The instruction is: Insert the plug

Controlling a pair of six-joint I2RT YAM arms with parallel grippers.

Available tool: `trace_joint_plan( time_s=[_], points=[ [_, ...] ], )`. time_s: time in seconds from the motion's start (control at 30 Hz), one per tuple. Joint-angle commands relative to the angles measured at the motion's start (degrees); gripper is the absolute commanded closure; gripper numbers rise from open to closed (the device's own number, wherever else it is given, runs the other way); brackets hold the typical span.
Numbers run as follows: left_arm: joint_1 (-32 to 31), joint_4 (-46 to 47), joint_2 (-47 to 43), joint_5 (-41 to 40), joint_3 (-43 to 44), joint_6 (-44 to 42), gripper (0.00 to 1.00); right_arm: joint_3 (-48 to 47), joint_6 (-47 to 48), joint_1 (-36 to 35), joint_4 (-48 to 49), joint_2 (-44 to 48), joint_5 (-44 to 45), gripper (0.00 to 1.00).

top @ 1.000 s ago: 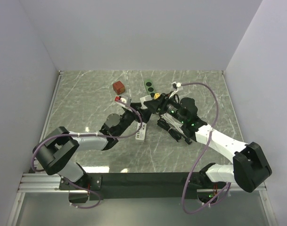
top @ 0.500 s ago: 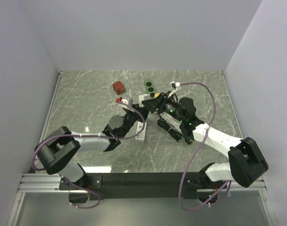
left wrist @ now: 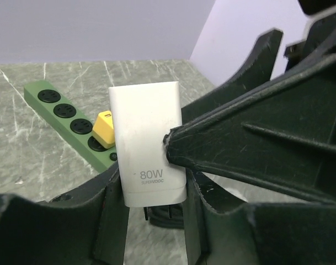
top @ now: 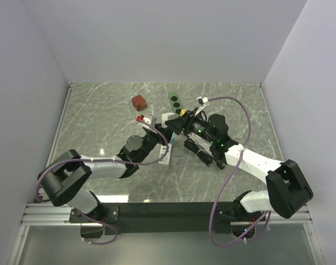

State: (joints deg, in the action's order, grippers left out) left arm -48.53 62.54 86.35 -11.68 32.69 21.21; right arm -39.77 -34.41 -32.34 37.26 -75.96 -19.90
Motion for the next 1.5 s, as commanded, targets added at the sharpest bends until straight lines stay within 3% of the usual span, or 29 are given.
trace_joint_plan(
  time_s=[0.0, 0.13, 0.23, 0.4, 0.6, 0.73, 0.9, 1.2, 1.47],
  points=[
    [-0.2, 0.2, -4.1, 8.6, -1.4, -4.2, 0.99, 0.3, 4.0, -0.3, 1.8, 1.9, -2.9, 0.41],
    [-0.2, -4.8, -7.5, 14.6, -1.4, -6.4, 0.99, 1.3, 7.5, 1.4, -0.4, 5.4, -1.4, 0.2],
    [0.0, -8.8, -9.8, 19.6, -1.3, -8.1, 0.99, 1.4, 9.4, 3.0, -1.7, 8.1, -1.2, 0.16],
    [1.4, -14.2, -13.0, 27.1, -1.7, -9.7, 0.99, 2.6, 13.6, 6.0, -1.9, 12.9, -7.7, 0.15],
    [3.3, -23.2, -17.8, 38.2, -0.7, -11.8, 0.99, 8.5, 28.9, 8.2, -1.7, 23.0, -20.0, 0.15],
    [4.6, -26.4, -22.0, 45.6, -1.0, -12.2, 0.99, 9.6, 30.2, 8.2, 0.7, 23.1, -33.8, 0.14],
    [5.5, -27.0, -27.0, 54.6, -3.5, -11.9, 0.99, 8.5, 29.9, 8.1, 1.5, 20.4, -40.6, 0.14],
    [5.6, -31.0, -30.3, 56.2, -3.7, -13.6, 0.99, 7.6, 29.4, 5.5, 3.6, 19.3, -44.9, 0.16],
    [5.6, -29.1, -27.7, 55.0, -3.1, -13.4, 0.99, 4.5, 32.8, 0.9, -2.2, 17.3, -45.0, 0.19]
  ],
)
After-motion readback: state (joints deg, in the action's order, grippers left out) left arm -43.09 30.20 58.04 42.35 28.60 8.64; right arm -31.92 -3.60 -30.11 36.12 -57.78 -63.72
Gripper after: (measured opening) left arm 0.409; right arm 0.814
